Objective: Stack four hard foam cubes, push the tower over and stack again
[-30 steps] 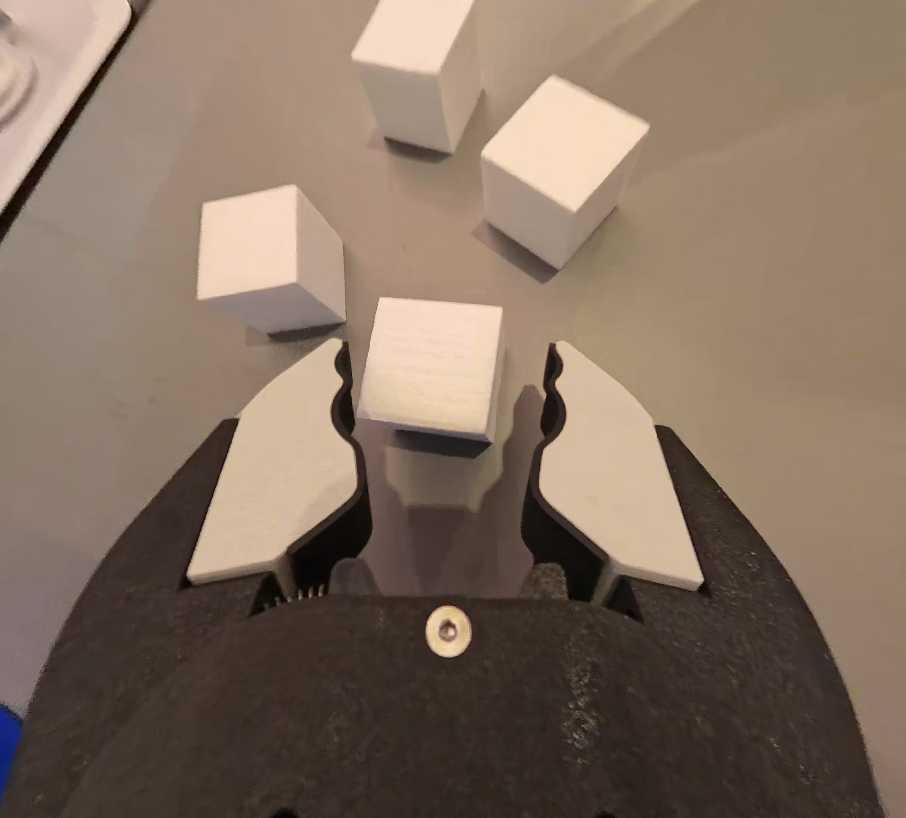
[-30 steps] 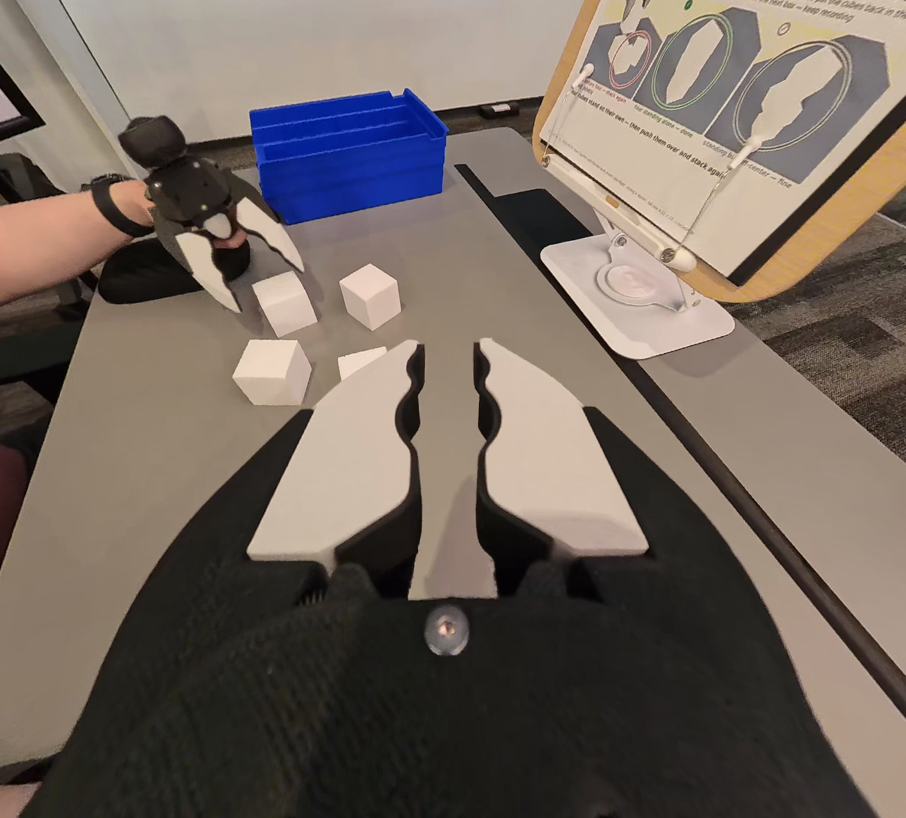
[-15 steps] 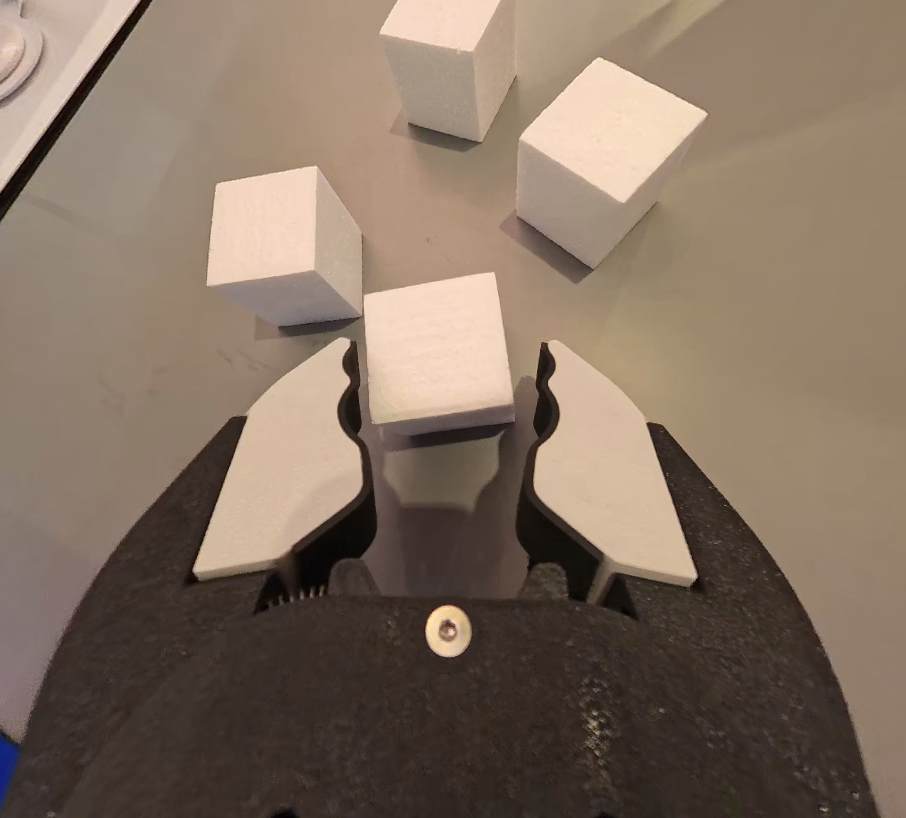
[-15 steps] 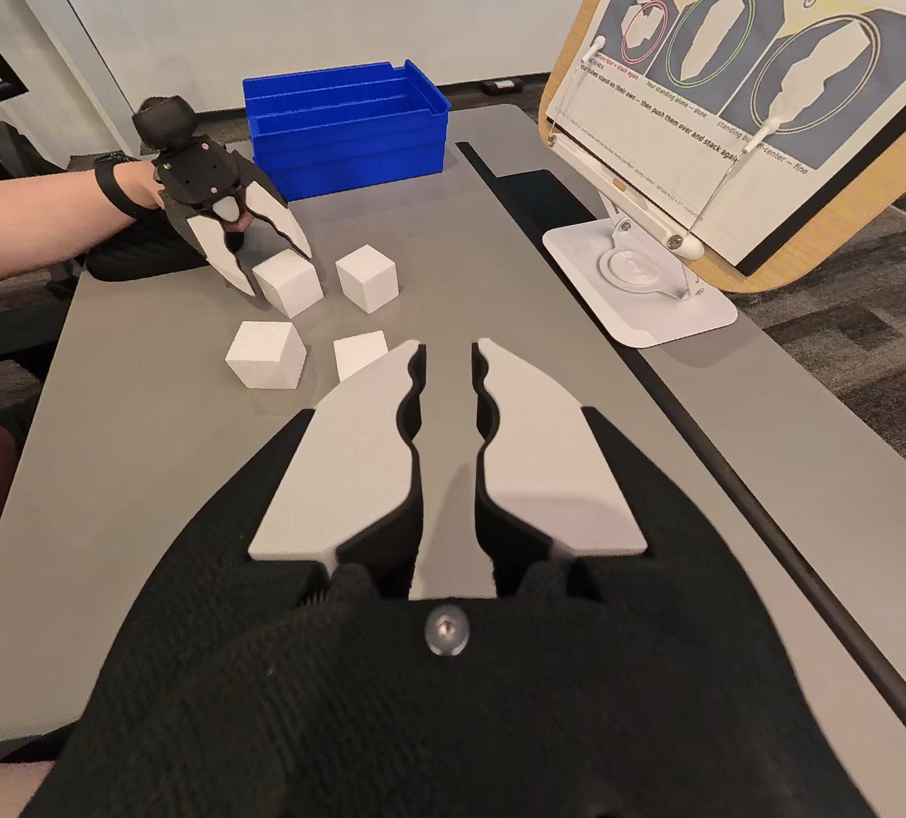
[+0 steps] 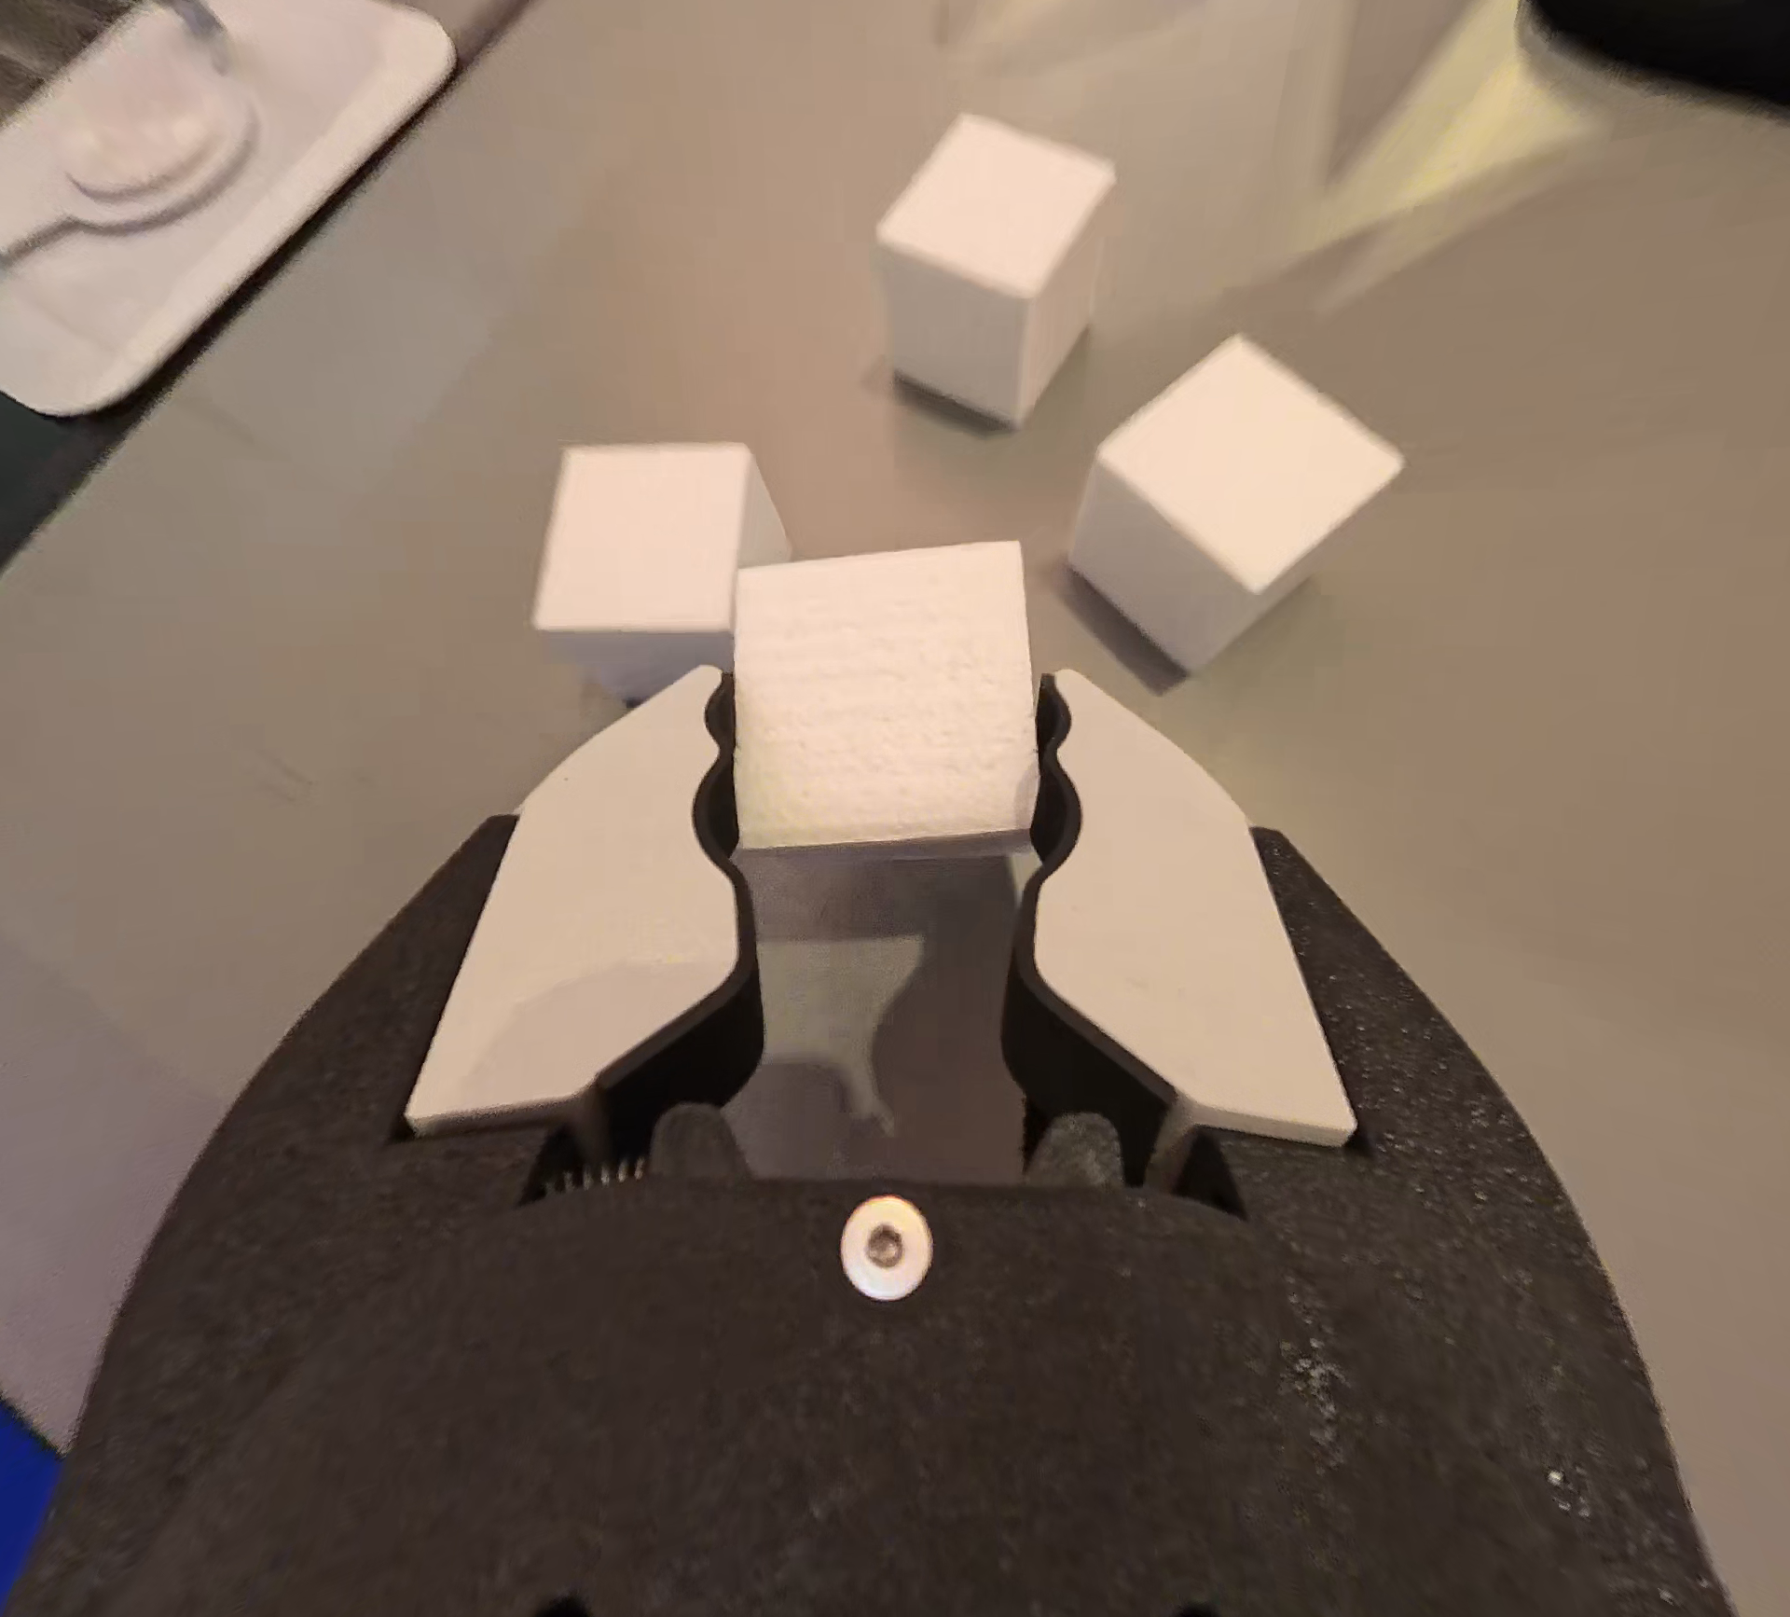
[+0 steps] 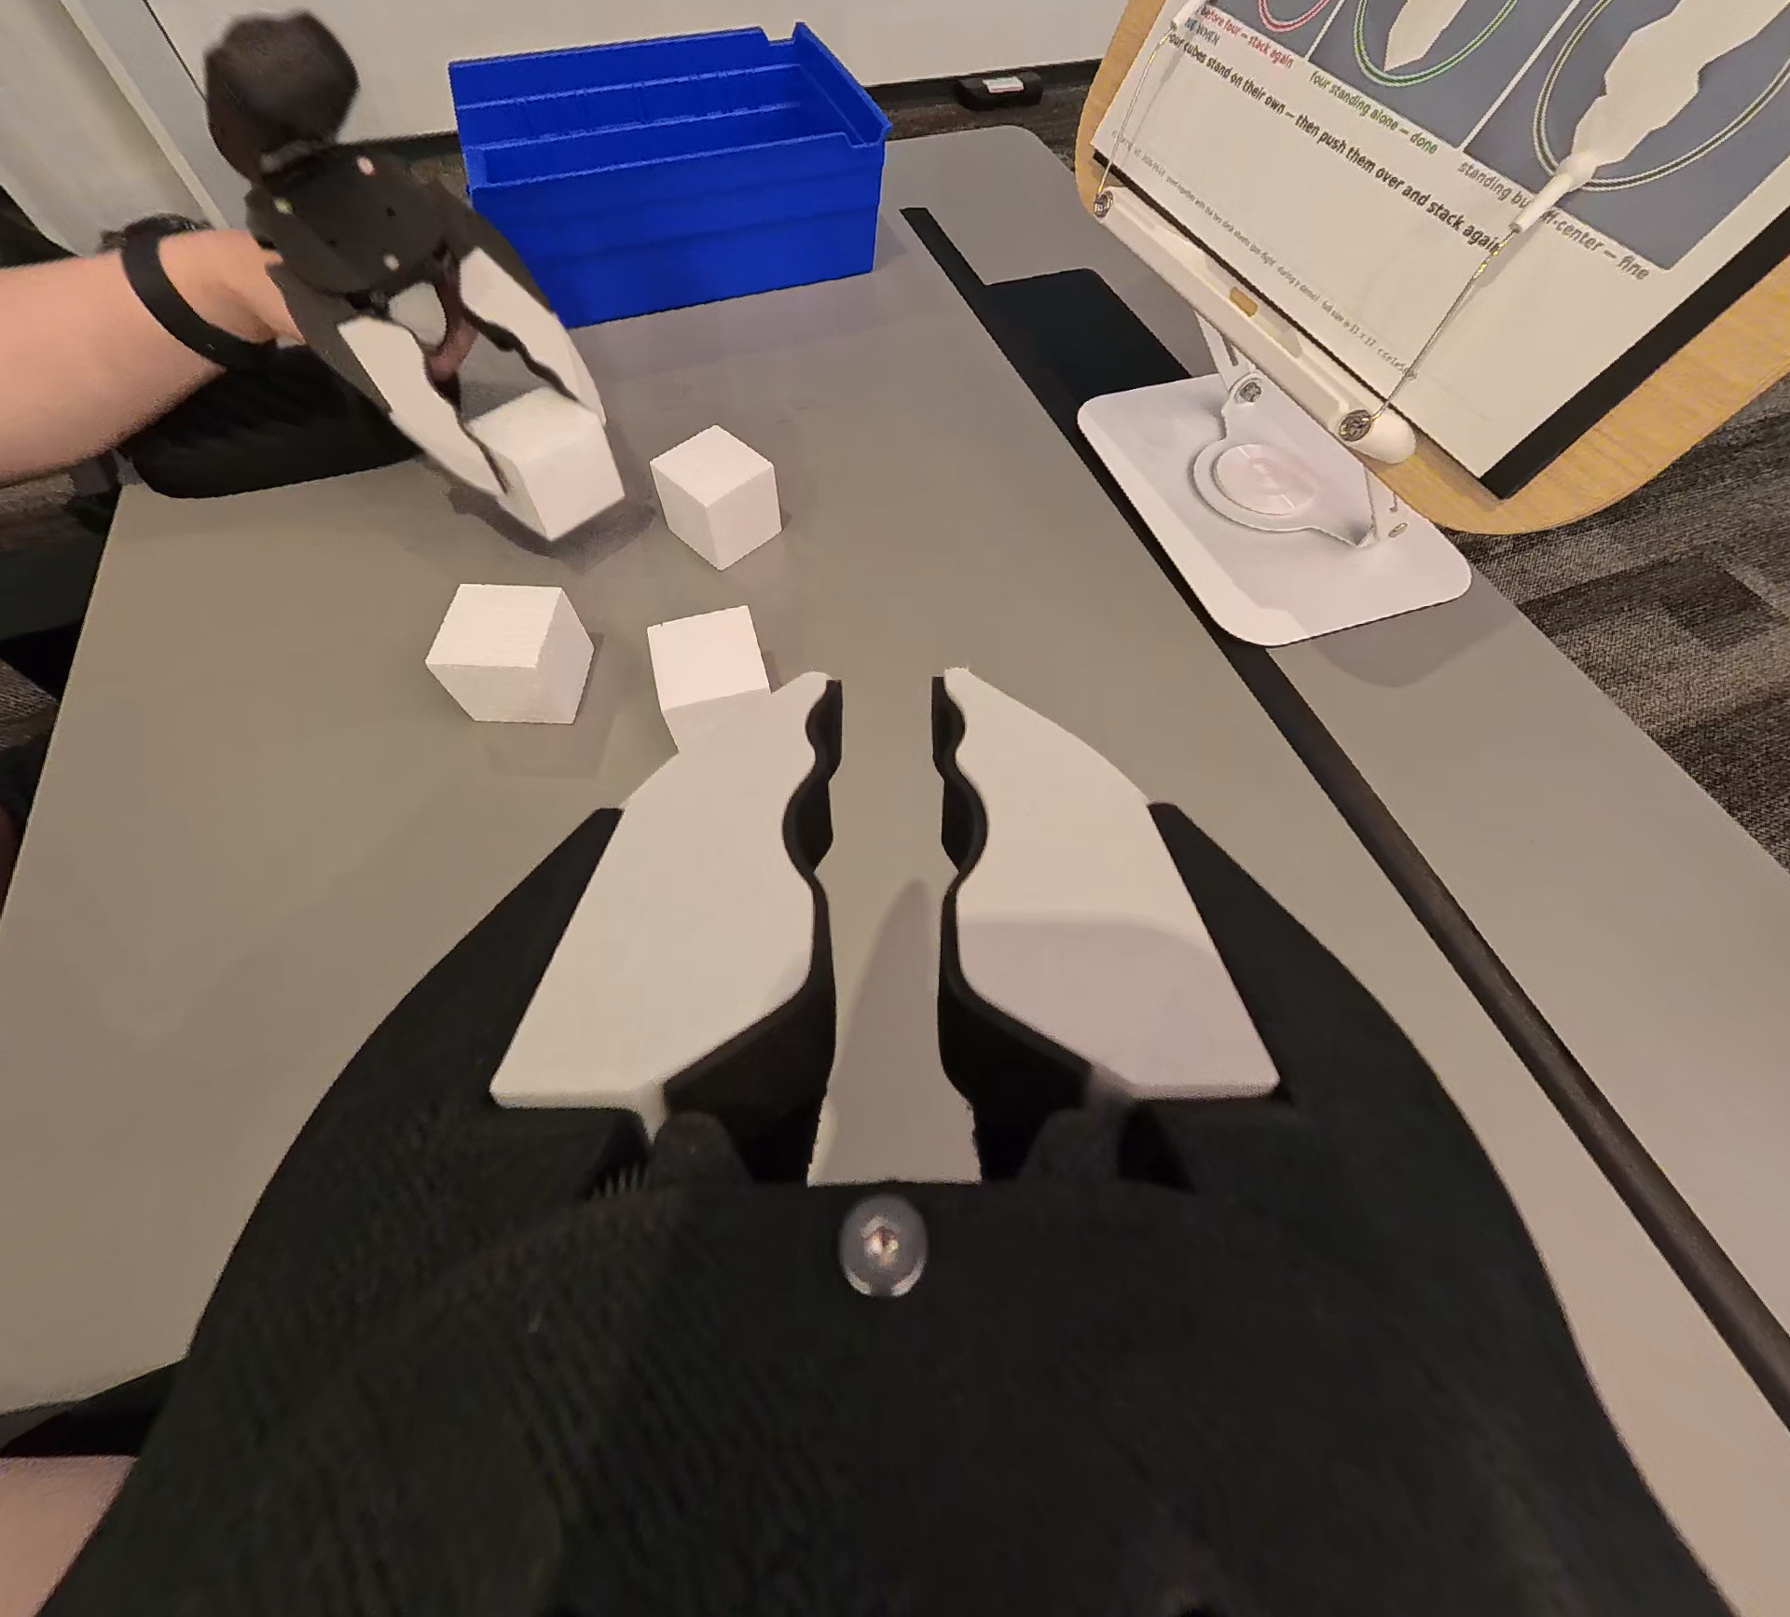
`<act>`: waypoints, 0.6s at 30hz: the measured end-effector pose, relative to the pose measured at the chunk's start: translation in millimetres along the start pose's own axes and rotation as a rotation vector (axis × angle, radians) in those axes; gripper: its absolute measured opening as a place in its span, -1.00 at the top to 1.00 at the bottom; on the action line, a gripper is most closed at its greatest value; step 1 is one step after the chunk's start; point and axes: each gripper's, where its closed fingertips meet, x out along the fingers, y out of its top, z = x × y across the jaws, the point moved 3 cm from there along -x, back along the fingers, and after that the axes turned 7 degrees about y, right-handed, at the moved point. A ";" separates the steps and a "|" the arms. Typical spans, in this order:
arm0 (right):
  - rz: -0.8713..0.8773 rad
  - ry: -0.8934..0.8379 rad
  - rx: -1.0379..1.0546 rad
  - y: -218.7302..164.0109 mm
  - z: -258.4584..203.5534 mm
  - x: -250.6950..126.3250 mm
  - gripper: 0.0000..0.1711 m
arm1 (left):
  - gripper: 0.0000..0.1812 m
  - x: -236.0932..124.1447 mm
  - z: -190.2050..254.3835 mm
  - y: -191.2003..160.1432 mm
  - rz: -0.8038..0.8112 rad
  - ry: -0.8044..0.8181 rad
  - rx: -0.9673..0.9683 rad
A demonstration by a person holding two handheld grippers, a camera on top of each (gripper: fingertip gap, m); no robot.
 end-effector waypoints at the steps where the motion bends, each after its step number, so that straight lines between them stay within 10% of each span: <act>1: 0.001 0.001 -0.001 0.3 -0.2 -0.1 0.79 | 0.35 -3.6 -4.7 9.9 0.018 0.016 -0.008; 18: -0.051 0.003 0.017 -10.3 5.1 4.3 0.79 | 0.35 38.2 -51.6 55.4 -0.018 -0.059 0.138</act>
